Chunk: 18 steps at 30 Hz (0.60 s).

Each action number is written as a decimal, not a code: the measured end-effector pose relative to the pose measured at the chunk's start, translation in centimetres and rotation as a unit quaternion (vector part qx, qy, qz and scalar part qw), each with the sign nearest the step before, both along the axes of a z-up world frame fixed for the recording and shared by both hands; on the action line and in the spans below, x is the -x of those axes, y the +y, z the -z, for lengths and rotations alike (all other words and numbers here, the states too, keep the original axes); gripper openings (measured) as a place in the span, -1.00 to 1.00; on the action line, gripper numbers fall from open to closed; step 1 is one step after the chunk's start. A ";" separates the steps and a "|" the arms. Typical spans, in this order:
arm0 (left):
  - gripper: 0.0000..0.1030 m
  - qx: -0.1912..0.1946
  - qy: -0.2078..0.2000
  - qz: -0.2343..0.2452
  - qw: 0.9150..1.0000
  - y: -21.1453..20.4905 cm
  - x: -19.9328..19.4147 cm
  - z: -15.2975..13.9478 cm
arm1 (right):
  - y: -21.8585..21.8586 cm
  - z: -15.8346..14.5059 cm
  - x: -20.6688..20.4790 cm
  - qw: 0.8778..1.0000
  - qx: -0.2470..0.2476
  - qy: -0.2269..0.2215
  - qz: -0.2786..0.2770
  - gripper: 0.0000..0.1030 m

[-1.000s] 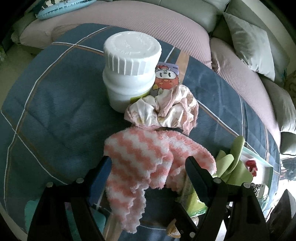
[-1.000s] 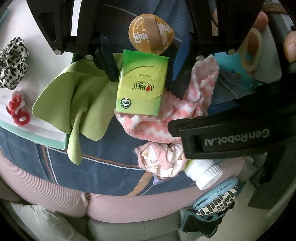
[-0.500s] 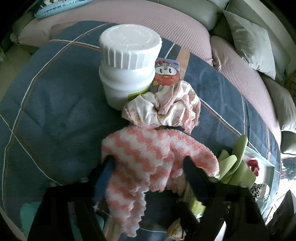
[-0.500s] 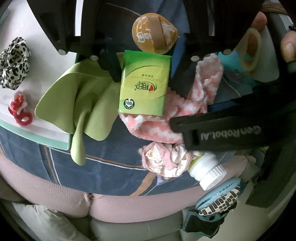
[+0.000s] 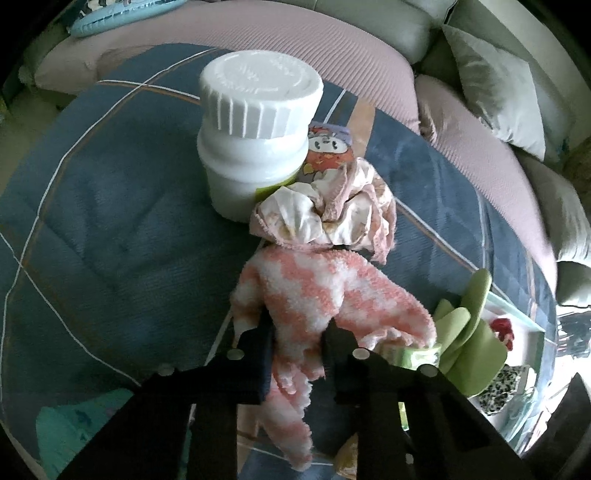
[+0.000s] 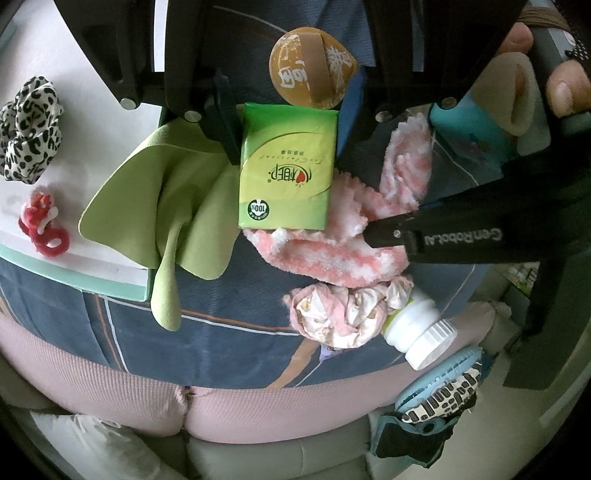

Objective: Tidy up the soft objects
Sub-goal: 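Lift the fuzzy cloth and tissue pack and carry both over the white tray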

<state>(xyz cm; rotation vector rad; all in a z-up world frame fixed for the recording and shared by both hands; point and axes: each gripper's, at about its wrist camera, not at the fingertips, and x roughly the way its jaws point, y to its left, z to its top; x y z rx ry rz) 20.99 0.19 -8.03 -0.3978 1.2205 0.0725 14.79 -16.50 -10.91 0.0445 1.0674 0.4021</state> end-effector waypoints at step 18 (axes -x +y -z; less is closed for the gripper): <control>-0.59 0.030 -0.051 0.008 0.998 0.6 1.8 -3.9 | -2.1 -2.8 1.0 0.999 -0.029 -0.025 0.020 -0.01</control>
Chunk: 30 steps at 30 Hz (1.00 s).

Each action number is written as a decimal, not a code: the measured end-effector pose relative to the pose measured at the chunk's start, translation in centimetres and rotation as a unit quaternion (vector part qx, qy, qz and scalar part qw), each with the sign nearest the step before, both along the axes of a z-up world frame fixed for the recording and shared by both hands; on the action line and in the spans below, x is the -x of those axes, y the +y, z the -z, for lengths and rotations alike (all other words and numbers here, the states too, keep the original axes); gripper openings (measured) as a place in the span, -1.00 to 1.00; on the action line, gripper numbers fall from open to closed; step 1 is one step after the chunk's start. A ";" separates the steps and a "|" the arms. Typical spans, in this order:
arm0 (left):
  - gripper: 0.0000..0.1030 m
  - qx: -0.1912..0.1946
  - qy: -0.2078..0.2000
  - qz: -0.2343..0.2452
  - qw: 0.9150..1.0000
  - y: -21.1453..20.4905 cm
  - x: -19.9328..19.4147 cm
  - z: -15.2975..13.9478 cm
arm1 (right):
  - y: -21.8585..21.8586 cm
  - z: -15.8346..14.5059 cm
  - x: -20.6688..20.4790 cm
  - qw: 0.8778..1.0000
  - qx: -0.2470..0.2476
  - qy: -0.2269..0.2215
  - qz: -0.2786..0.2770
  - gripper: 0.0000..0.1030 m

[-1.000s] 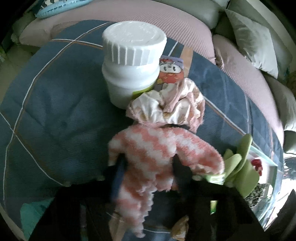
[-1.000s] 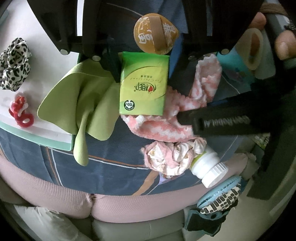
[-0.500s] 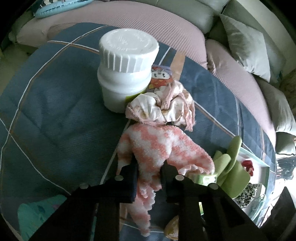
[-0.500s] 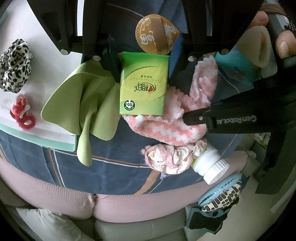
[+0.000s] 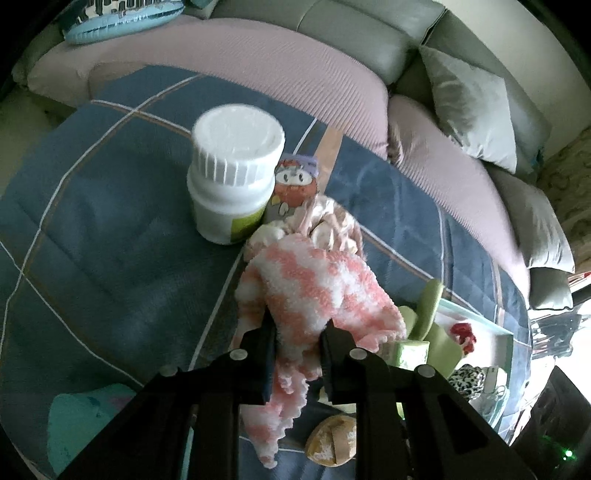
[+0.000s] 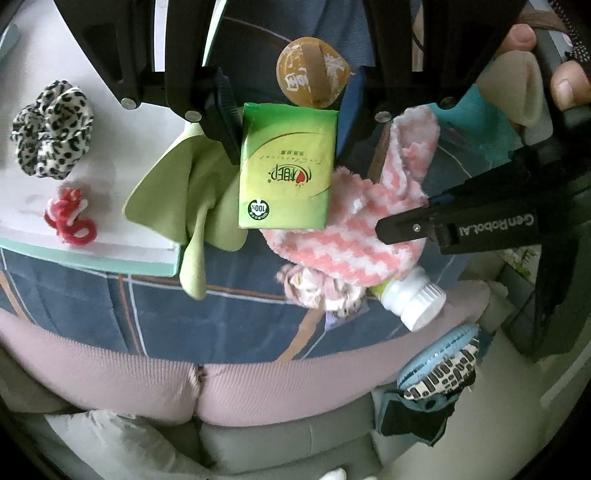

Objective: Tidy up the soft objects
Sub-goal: 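Lift the fuzzy cloth and tissue pack and carry both over the white tray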

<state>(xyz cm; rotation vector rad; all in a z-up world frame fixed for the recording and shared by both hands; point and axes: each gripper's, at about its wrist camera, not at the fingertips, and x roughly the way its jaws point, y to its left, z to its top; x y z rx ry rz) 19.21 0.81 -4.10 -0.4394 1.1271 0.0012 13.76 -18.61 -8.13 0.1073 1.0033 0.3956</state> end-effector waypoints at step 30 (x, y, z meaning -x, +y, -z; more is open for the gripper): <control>-0.59 0.039 -0.190 0.012 0.981 -0.6 4.6 -12.4 | -9.6 -10.6 5.2 0.984 -0.041 -0.138 0.108 -0.02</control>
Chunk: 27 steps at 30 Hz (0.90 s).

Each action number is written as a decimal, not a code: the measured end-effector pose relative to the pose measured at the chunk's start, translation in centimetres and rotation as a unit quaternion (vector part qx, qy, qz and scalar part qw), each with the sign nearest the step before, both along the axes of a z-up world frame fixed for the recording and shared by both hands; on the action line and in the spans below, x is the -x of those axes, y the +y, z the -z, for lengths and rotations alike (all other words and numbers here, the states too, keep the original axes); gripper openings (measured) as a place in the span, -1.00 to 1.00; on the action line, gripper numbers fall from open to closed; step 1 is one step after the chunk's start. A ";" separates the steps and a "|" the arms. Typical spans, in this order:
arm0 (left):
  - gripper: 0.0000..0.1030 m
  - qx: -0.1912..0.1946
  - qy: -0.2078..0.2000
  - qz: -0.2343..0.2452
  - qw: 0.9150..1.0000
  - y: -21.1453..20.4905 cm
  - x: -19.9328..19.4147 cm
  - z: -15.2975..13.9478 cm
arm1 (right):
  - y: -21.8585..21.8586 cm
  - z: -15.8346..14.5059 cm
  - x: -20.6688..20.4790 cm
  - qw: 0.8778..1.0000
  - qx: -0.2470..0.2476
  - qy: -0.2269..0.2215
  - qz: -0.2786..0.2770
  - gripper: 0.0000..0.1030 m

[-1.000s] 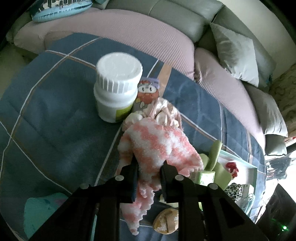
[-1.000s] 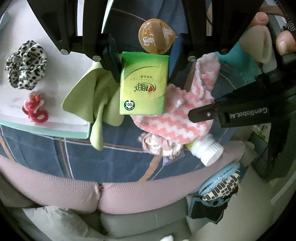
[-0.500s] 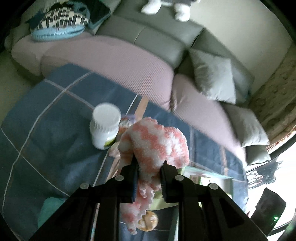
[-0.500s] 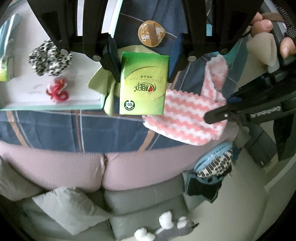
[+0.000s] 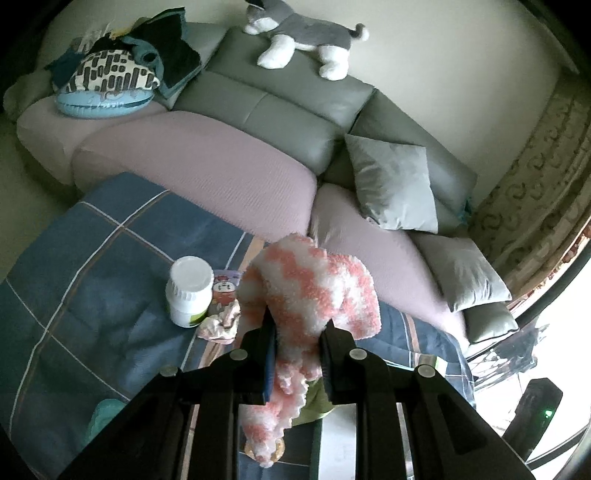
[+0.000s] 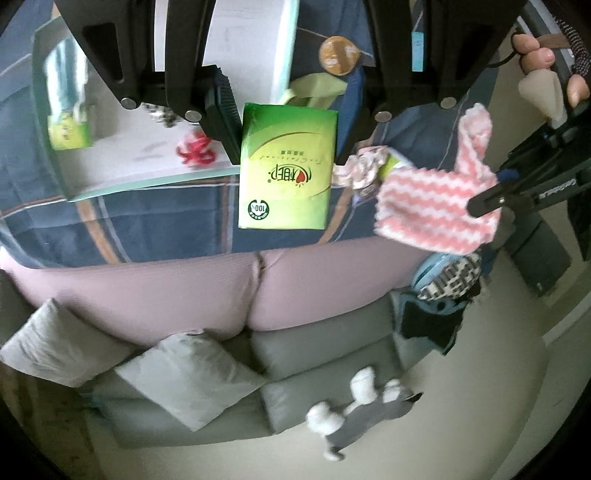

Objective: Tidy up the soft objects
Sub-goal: 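Lift the fuzzy cloth and tissue pack and carry both over the white tray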

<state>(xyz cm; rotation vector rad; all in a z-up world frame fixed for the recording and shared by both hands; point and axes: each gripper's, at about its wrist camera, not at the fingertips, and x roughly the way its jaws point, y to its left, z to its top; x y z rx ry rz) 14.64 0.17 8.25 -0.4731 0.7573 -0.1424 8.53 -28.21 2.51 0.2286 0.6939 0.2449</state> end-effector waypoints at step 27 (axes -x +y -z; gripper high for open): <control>-0.59 -0.036 0.015 0.196 0.980 -15.0 -0.1 1.0 | -15.7 -2.1 5.8 0.979 -0.014 -0.012 0.203 -0.02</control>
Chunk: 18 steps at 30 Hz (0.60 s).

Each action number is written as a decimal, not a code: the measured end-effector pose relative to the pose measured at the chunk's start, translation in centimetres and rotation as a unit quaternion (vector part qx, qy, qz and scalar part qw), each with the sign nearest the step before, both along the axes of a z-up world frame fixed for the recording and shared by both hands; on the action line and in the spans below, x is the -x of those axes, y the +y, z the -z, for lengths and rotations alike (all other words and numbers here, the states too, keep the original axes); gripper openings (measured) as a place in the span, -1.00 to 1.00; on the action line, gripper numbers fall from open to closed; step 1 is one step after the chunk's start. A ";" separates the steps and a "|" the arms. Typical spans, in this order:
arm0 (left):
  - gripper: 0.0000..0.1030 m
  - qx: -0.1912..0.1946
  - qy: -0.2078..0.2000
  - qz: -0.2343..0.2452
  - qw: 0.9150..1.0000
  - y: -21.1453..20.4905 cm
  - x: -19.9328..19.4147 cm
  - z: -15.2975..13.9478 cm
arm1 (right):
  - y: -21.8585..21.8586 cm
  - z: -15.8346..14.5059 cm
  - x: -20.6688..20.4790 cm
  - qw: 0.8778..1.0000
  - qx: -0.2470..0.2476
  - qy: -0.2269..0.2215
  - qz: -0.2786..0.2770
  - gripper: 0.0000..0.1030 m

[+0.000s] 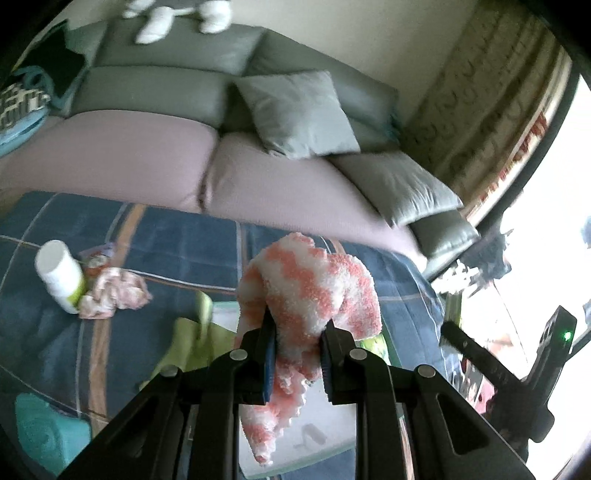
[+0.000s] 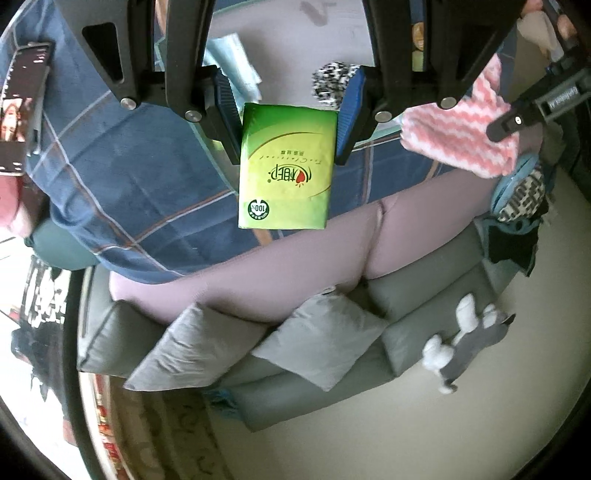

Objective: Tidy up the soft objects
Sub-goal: 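Lift the fuzzy cloth and tissue pack and carry both over the white tray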

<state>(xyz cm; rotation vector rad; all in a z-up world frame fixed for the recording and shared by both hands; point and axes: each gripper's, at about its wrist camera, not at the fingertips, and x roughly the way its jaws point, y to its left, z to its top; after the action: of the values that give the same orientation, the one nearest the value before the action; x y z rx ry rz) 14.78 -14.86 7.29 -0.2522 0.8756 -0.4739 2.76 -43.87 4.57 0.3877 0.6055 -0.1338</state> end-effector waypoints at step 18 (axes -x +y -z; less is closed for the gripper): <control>-0.59 -0.042 0.041 0.104 0.993 -7.3 2.5 2.8 | -2.4 0.3 1.4 0.999 -0.014 0.007 0.028 -0.01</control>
<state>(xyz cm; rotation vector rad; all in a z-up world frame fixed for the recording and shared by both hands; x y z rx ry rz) 12.30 -22.17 4.53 -0.1054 1.0057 -0.6215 1.35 -46.27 4.24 0.4319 0.6108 -0.1809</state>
